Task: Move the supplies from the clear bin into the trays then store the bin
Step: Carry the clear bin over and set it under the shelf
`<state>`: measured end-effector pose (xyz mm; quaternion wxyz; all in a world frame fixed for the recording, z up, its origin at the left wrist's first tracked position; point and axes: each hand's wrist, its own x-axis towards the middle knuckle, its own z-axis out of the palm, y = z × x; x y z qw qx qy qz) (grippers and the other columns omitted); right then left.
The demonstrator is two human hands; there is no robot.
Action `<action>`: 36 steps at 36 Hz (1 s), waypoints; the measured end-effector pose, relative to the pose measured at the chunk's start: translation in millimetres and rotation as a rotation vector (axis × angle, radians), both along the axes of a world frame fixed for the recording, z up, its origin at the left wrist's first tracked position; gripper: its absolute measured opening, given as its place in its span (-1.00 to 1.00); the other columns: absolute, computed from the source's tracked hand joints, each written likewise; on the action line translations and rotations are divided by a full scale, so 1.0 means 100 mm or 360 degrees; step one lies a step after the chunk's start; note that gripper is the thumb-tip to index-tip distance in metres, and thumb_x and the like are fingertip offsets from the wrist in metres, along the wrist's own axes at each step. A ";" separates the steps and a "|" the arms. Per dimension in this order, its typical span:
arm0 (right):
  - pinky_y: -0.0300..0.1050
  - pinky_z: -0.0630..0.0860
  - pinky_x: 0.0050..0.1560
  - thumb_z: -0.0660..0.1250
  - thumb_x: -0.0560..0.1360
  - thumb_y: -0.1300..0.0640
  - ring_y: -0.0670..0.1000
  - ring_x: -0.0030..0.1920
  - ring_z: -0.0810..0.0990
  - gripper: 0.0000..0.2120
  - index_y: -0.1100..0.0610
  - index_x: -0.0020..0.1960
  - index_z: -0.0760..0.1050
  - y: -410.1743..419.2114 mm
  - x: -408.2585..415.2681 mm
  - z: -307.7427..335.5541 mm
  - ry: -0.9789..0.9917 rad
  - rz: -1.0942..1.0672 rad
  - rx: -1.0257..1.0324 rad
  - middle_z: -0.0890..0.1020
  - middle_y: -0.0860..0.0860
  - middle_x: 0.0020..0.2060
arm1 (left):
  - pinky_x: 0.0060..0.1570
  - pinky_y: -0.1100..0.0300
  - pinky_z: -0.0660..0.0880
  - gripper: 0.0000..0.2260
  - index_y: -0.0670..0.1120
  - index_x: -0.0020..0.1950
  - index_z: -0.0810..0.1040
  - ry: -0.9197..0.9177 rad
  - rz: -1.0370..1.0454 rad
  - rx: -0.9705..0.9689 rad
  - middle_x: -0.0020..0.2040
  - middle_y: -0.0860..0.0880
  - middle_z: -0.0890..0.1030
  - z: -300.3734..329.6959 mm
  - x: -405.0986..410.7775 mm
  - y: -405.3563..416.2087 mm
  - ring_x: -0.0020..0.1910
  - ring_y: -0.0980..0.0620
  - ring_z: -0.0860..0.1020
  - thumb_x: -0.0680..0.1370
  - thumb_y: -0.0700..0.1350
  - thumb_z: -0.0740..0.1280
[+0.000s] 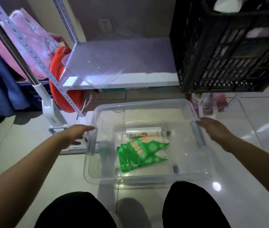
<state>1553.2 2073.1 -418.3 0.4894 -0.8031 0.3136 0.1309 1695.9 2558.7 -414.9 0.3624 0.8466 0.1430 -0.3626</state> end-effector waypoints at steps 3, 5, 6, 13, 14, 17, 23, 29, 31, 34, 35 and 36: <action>0.21 0.23 0.44 0.18 0.55 -0.33 0.19 0.53 0.20 -0.28 -0.05 0.60 0.11 0.11 -0.11 -0.22 -0.0051 0.0575 -0.0871 0.16 0.10 0.59 | 0.43 -0.16 0.28 -0.29 -0.09 0.56 0.23 -0.0382 -0.0464 0.0606 0.56 -0.19 0.24 0.10 0.23 -0.23 0.47 -0.25 0.29 0.52 0.14 0.40; 0.25 -0.01 0.51 -0.02 0.52 -0.41 0.11 0.60 -0.10 -0.24 -0.11 0.62 -0.06 0.17 -0.22 -0.42 -0.0124 0.0859 -0.1308 -0.11 0.03 0.62 | 0.46 -0.22 0.20 -0.21 -0.02 0.61 0.10 -0.0679 -0.0712 0.0921 0.59 -0.19 0.13 0.13 0.36 -0.42 0.52 -0.28 0.17 0.50 0.16 0.40; 0.25 -0.09 0.52 -0.08 0.50 -0.42 0.08 0.60 -0.19 -0.23 -0.12 0.62 -0.10 0.19 -0.27 -0.52 -0.0165 0.0927 -0.1409 -0.20 0.02 0.62 | 0.48 -0.23 0.15 -0.19 0.01 0.62 0.04 -0.0817 -0.0803 0.1054 0.62 -0.15 0.05 0.13 0.42 -0.51 0.55 -0.27 0.09 0.50 0.18 0.38; 0.27 -0.13 0.52 -0.18 0.46 -0.44 0.04 0.60 -0.21 -0.22 -0.14 0.61 -0.09 0.20 -0.41 -0.79 -0.0167 0.0696 -0.1376 -0.14 0.03 0.62 | 0.51 -0.17 -0.15 -0.18 0.04 0.62 -0.14 -0.1300 -0.0961 0.1255 0.63 -0.11 -0.16 0.01 0.83 -1.02 0.59 -0.21 -0.18 0.55 0.23 0.28; 0.27 -0.14 0.53 -0.20 0.46 -0.44 0.04 0.60 -0.21 -0.21 -0.15 0.61 -0.09 0.20 -0.42 -0.80 -0.0152 0.0721 -0.1397 -0.15 0.03 0.61 | 0.51 -0.17 -0.15 -0.17 0.03 0.62 -0.15 -0.1263 -0.0958 0.1252 0.63 -0.11 -0.16 -0.02 0.90 -1.05 0.59 -0.21 -0.19 0.55 0.22 0.29; 0.28 -0.18 0.53 -0.24 0.46 -0.45 0.05 0.59 -0.26 -0.22 -0.16 0.60 -0.13 0.23 -0.41 -0.81 -0.0154 0.0766 -0.1427 -0.22 0.02 0.60 | 0.53 -0.21 -0.12 -0.18 0.03 0.62 -0.16 -0.1161 -0.0928 0.1252 0.64 -0.11 -0.12 -0.12 1.09 -1.09 0.59 -0.23 -0.16 0.56 0.19 0.30; 0.31 -0.15 0.52 -0.15 0.49 -0.45 0.10 0.60 -0.18 -0.25 -0.18 0.60 -0.06 0.24 -0.40 -0.86 -0.0179 0.0748 -0.1470 -0.15 0.01 0.61 | 0.46 -0.26 0.06 -0.36 0.00 0.59 0.07 -0.1345 -0.0681 0.1195 0.45 -0.22 0.38 -0.20 1.33 -1.19 0.47 -0.27 0.26 0.59 -0.07 0.30; 0.34 -0.15 0.50 -0.12 0.50 -0.44 0.10 0.60 -0.19 -0.26 -0.18 0.61 -0.05 0.21 -0.40 -0.92 -0.0133 0.0753 -0.1558 -0.17 -0.01 0.61 | 0.34 -0.23 0.25 -0.82 -0.12 0.12 0.54 -0.1390 -0.0653 0.1339 0.02 -0.20 0.59 -0.09 1.32 -1.25 0.09 -0.26 0.54 0.58 -0.27 0.22; 0.37 -0.16 0.48 -0.10 0.50 -0.44 0.11 0.60 -0.18 -0.27 -0.18 0.60 -0.02 0.22 -0.41 -0.92 -0.0111 0.0740 -0.1568 -0.16 -0.01 0.62 | 0.28 -0.17 0.33 -0.80 -0.10 0.09 0.55 -0.1376 -0.0693 0.1348 -0.02 -0.18 0.61 0.01 1.21 -1.28 0.05 -0.24 0.56 0.55 -0.31 0.23; 0.39 -0.21 0.47 -0.15 0.50 -0.44 0.10 0.58 -0.29 -0.26 -0.20 0.60 -0.12 0.24 -0.40 -0.90 -0.0029 0.0761 -0.1576 -0.28 -0.03 0.59 | 0.18 -0.11 0.38 -0.75 -0.11 0.10 0.54 -0.1437 -0.0763 0.1314 0.04 -0.17 0.60 0.17 0.94 -1.28 0.07 -0.22 0.56 0.51 -0.35 0.22; 0.39 -0.23 0.47 -0.17 0.49 -0.45 0.09 0.57 -0.33 -0.27 -0.22 0.60 -0.17 0.25 -0.40 -0.90 0.0000 0.0770 -0.1577 -0.34 -0.03 0.57 | 0.15 -0.10 0.38 -0.72 -0.10 0.13 0.55 -0.1483 -0.0776 0.1302 0.06 -0.17 0.59 0.23 0.84 -1.28 0.09 -0.22 0.56 0.50 -0.36 0.23; 0.39 -0.24 0.47 -0.18 0.50 -0.45 0.08 0.56 -0.36 -0.27 -0.22 0.59 -0.21 0.25 -0.40 -0.89 0.0021 0.0778 -0.1571 -0.39 -0.04 0.55 | 0.14 -0.09 0.39 -0.70 -0.10 0.16 0.55 -0.1525 -0.0787 0.1292 0.08 -0.16 0.59 0.29 0.73 -1.28 0.10 -0.21 0.55 0.50 -0.35 0.24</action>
